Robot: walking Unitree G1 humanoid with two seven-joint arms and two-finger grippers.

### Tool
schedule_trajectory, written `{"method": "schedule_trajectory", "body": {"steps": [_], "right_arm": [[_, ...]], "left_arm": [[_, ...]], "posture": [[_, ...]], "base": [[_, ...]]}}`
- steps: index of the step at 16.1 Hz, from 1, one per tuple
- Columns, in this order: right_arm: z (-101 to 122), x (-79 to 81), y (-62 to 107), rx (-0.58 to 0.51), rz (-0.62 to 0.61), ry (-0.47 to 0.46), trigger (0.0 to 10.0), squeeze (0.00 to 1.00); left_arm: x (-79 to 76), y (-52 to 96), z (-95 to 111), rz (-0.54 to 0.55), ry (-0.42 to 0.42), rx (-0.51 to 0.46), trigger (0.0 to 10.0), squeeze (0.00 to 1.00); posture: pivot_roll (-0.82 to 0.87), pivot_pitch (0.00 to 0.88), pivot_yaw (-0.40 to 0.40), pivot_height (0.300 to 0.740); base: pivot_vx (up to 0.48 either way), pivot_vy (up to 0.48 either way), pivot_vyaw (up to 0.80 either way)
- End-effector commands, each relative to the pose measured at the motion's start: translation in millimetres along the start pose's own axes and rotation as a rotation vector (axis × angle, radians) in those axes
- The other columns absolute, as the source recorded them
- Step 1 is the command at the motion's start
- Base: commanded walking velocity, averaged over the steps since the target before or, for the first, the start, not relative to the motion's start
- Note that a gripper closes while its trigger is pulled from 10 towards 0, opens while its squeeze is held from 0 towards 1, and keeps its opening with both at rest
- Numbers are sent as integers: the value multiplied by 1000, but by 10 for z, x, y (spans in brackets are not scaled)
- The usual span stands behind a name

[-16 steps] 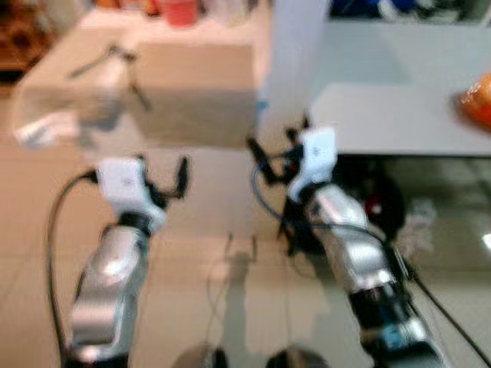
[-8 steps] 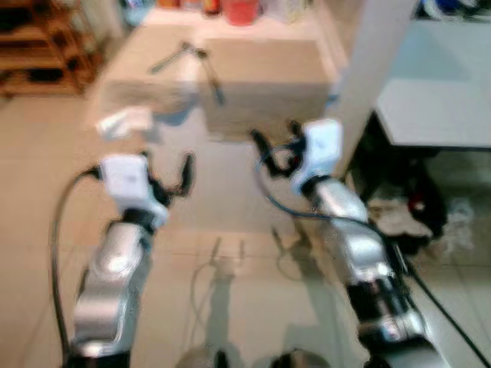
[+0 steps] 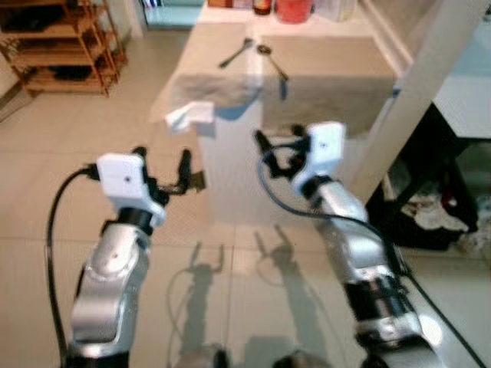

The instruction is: Setting the table

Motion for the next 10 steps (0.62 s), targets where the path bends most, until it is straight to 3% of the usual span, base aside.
{"method": "schedule_trajectory", "body": {"steps": [1,10], "right_arm": [[78,48,-35,-26,22,-1,10000,0],[179,49,-72,-61,-15,-25,10000,0]], "left_arm": [[53,15,35,13,-25,-12,10000,0],[6,20,85,-18,-17,-33,10000,0]], "posture": [[-38,75,3,740],[-43,83,3,740]], "base": [[480,0,756],[480,0,88]]}}
Point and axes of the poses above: a point about 5 cm out from each wrist's last joint towards the gripper, its own y axis pointing back from the gripper into the wrist, its own z axis along the axis of the wrist's last joint, x = y × z, the point moved 2 cm from there along -y, pointing out of the wrist towards the gripper, and after that the axes turned 12 degrees about -y, right-handed, at the moved point
